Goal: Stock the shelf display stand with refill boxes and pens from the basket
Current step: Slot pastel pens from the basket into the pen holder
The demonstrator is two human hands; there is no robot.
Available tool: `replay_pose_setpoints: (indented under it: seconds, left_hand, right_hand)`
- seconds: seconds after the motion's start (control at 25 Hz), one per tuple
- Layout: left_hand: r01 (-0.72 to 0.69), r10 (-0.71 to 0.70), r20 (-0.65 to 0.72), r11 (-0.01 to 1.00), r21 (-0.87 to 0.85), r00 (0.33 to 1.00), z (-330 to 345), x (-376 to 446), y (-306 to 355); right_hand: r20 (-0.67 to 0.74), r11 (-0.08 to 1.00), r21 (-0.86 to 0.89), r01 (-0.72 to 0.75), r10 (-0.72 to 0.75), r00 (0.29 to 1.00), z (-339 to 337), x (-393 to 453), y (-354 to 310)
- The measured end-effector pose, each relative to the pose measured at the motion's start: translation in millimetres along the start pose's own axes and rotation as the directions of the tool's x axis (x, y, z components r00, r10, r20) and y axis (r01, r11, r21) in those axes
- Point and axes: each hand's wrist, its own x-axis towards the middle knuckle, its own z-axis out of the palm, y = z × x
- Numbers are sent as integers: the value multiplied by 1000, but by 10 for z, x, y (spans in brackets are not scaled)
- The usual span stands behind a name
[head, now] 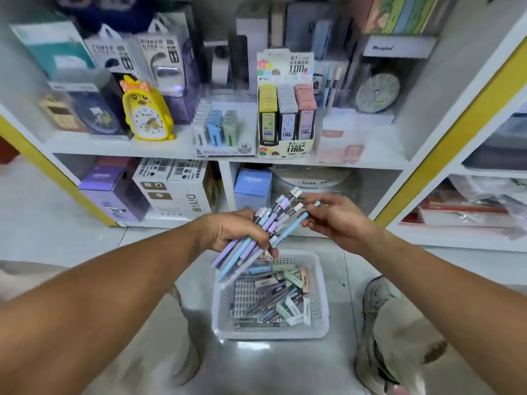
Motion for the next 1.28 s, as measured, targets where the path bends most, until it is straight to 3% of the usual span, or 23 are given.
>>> replay_pose_setpoints:
  seconds: [0.12, 0.2, 0.28, 0.4, 0.52, 0.68, 0.8, 1.12, 1.28]
  left_hand:
    - [-53, 55, -78, 998, 28, 995, 88, -270, 414]
    - [-78, 83, -131, 996, 42, 988, 152, -402, 679]
    - [-105, 107, -141, 994, 19, 984, 215, -513, 972]
    - [-190, 180, -172, 981, -47, 969, 251, -605, 1401]
    - [-242, 218, -275, 969, -55, 936, 227, -583, 1755]
    - [-268, 202, -393, 956, -121, 897, 134, -377, 2037]
    - [-264, 175, -423, 951, -162, 889, 32, -185, 2121]
    - [-293, 196, -405, 937, -192, 893, -72, -13, 2135]
    - [-298, 212, -372, 935, -191, 904, -96, -22, 2122]
  right_hand:
    - [-88, 956, -122, 266, -277, 957, 39, -237, -544]
    - [-59, 874, -246, 420, -446, 893, 30, -372, -920]
    - [-55, 771, -324, 548, -593, 803, -7, -493, -1309]
    - [-155, 639, -359, 680, -759, 632, -105, -565, -1826]
    - [-210, 537, -469, 702, -839, 501, -172, -489, -2123]
    - [-25, 373, -713, 594, -860, 510, -185, -170, -2116]
    - [67, 235, -795, 559, -882, 466, -167, 72, -2026]
    - [149, 166, -866, 472, -816, 559, -67, 418, -1959]
    - [179, 144, -864, 482, -808, 562, -44, 451, -1998]
